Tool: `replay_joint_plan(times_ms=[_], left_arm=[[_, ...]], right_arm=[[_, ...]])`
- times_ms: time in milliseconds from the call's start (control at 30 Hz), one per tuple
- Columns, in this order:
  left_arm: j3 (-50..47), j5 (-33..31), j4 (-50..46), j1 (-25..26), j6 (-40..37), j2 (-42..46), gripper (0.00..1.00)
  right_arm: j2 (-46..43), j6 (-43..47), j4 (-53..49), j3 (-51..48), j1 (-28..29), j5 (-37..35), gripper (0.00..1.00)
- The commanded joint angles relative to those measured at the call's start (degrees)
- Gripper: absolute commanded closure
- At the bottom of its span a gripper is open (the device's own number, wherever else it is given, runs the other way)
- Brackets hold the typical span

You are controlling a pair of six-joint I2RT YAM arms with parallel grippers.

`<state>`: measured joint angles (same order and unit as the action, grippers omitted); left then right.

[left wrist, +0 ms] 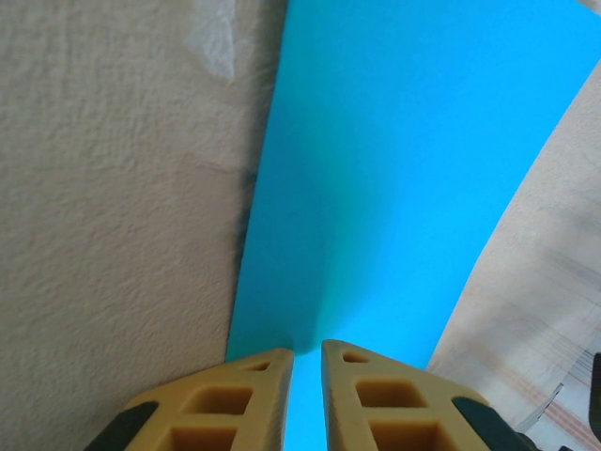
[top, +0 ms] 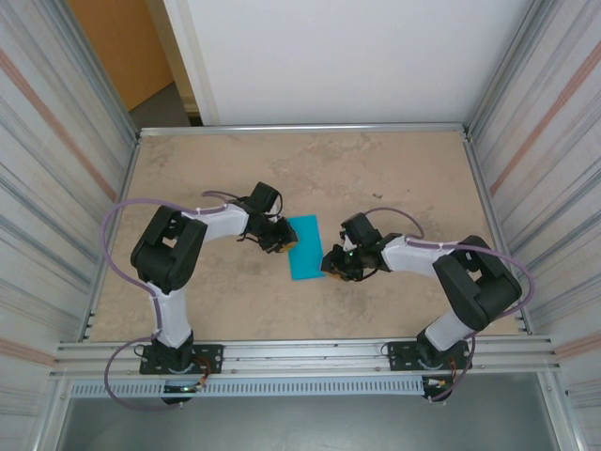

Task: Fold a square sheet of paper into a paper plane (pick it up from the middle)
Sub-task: Fold the triangle a second time at the center of the table.

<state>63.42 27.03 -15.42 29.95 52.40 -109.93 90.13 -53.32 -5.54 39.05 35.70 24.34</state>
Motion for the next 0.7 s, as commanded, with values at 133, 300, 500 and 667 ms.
replay_joint_plan(times_ms=[133,300,500,667], left_arm=[[-2.4,-4.7,-9.7,-0.4,0.2,-4.5,0.82],[-2.4,-4.6,-9.8,-0.4,0.1,-4.4,0.82],[-2.2,-4.3,-9.7,-0.2,-0.4,-4.6,0.82],[-2.2,-4.4,-9.6,0.1,-0.5,-4.5,0.82]], right_arm=[[1.7,2.0,0.4,0.3,0.7,1.8,0.76],[0.4,1.9,1.4,-0.1,0.5,1.6,0.78],[-0.1,2.1,0.9,0.6,-0.2,1.4,0.79],[0.0,1.8,2.0,0.3,-1.0,1.9,0.79]])
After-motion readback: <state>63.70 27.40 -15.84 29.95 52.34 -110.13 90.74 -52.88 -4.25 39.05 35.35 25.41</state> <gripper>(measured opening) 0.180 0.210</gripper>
